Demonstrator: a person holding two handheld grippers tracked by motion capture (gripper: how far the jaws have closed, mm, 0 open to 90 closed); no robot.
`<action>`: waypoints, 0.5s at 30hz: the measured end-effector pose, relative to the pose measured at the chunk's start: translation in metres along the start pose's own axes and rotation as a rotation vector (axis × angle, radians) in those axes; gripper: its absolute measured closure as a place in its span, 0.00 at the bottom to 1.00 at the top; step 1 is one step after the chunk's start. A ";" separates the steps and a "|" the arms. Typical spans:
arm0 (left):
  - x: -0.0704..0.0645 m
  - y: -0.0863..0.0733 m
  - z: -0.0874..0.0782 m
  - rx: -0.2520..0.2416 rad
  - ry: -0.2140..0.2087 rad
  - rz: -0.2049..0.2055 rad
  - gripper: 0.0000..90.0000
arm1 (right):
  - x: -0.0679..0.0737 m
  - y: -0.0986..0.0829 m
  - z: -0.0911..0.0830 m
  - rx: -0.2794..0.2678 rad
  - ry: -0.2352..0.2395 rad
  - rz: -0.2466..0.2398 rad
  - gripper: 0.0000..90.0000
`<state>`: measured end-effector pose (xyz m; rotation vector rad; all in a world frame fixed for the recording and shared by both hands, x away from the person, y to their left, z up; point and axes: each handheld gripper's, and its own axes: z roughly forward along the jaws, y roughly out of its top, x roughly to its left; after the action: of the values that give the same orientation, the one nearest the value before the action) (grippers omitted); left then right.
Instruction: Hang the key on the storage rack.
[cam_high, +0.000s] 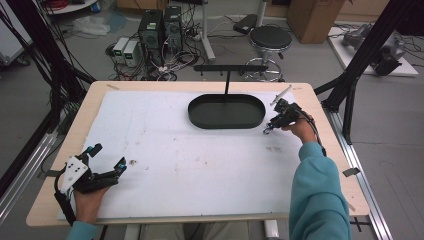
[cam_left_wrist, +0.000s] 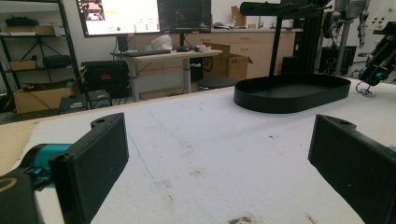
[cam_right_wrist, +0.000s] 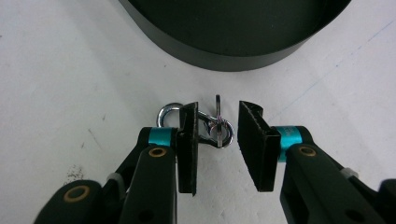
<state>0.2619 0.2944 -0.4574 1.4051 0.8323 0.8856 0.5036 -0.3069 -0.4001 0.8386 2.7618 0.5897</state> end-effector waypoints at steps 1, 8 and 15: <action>0.000 0.000 0.000 0.000 0.000 0.000 0.06 | 0.000 0.000 0.000 0.008 -0.008 0.000 0.77; 0.000 0.000 0.000 0.001 0.000 0.000 0.06 | 0.000 0.001 0.002 0.016 0.000 -0.002 0.82; 0.000 0.000 0.000 -0.002 0.001 0.001 0.06 | 0.000 0.001 0.003 0.027 -0.012 -0.012 0.88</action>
<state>0.2618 0.2942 -0.4575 1.4034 0.8309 0.8874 0.5045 -0.3052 -0.4026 0.8274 2.7680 0.5450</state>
